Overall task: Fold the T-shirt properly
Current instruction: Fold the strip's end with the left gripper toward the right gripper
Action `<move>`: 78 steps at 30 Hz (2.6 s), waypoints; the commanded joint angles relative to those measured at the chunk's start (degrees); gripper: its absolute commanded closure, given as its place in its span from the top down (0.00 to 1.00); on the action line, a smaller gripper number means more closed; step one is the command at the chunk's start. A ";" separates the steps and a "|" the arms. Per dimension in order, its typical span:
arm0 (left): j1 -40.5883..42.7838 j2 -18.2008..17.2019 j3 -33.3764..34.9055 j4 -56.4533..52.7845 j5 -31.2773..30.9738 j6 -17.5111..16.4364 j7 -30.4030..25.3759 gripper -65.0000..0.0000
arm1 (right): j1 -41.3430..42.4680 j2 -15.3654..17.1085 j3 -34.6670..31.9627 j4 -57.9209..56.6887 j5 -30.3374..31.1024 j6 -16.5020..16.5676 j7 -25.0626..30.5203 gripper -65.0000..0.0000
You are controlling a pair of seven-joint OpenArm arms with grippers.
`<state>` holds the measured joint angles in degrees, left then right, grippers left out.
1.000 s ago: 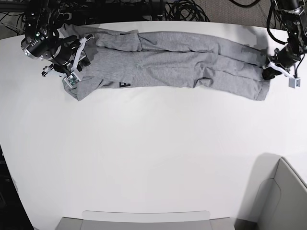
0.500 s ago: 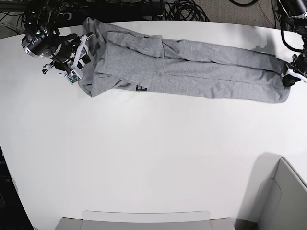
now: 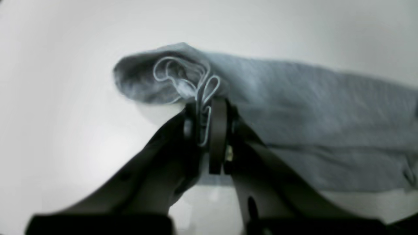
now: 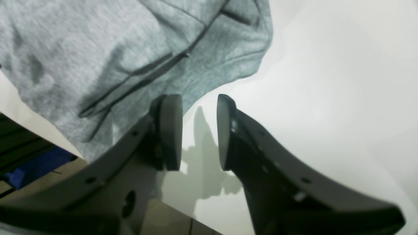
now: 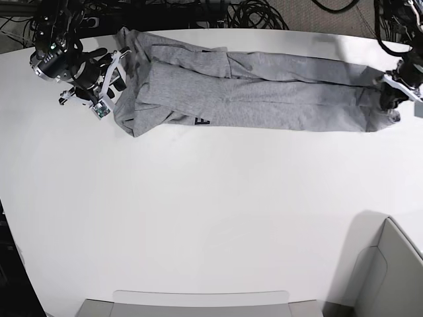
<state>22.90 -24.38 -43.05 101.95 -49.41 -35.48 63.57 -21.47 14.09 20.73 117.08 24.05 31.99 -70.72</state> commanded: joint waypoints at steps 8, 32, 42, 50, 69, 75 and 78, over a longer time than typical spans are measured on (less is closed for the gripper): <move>0.01 5.17 6.26 11.94 -0.66 0.10 3.29 0.00 | 0.24 0.55 0.32 1.21 0.43 0.06 0.52 0.27; -0.17 13.70 27.53 13.17 -0.22 0.72 2.58 0.00 | 0.24 0.46 0.06 1.21 0.43 0.06 0.52 0.27; -0.26 15.63 34.74 13.08 12.18 0.72 -2.78 0.00 | 0.24 0.46 0.06 1.21 0.43 0.06 0.52 0.27; -0.35 15.63 37.29 12.99 13.67 0.72 -2.96 0.00 | -0.02 0.37 0.24 1.21 0.43 0.06 0.52 0.27; -0.43 15.37 36.41 12.99 7.08 0.28 -2.96 0.13 | 0.24 0.37 0.15 1.21 0.43 0.06 0.52 0.27; -0.43 15.37 26.65 12.99 7.43 0.54 -3.22 0.00 | 0.24 0.37 0.32 1.21 0.52 0.06 0.52 0.27; -0.43 15.28 23.40 12.99 8.04 0.63 -2.78 0.00 | 0.33 0.37 0.41 1.21 0.52 0.06 0.61 0.27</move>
<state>22.57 -8.88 -19.57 114.15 -40.34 -34.72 61.56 -21.54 13.93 20.64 117.14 24.05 31.99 -70.72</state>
